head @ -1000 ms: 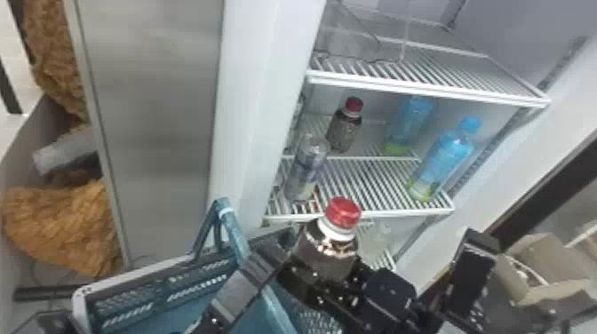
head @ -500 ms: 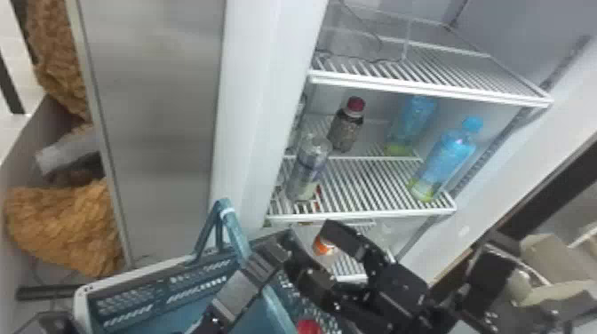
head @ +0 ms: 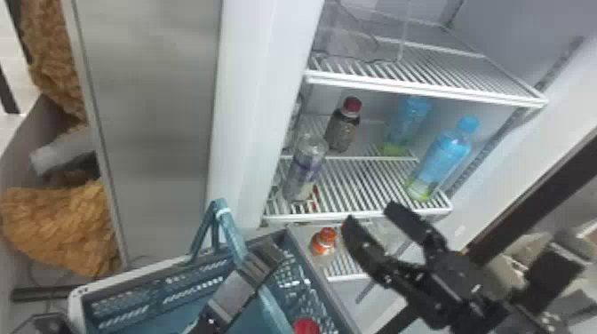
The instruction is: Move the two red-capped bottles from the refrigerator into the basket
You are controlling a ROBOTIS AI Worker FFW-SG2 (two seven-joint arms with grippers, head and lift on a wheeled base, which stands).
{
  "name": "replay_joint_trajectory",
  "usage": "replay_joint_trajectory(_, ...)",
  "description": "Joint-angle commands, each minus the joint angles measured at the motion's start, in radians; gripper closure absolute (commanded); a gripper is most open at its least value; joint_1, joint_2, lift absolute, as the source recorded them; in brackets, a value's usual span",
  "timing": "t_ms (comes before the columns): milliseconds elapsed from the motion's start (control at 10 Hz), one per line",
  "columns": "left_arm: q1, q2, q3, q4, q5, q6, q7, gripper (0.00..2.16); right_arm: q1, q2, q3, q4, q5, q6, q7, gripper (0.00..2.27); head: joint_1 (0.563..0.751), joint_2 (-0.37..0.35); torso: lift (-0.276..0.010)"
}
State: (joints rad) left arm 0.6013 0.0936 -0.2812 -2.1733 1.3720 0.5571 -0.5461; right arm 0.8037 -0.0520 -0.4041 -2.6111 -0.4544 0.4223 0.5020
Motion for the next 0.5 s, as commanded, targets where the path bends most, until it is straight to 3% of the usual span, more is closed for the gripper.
replay_joint_trajectory(0,0.0,0.0,0.0,0.0,0.0,0.0,0.0,1.2,-0.016,0.011,-0.039,0.021,0.008,-0.052,-0.011,0.17,0.695,-0.35,0.0)
replay_joint_trajectory(400,-0.005,0.0,-0.004,0.0,0.002,-0.002,-0.002,1.2,-0.072,0.018,-0.055,0.111,0.044,-0.135,-0.056,0.16,0.695,-0.35,0.0)
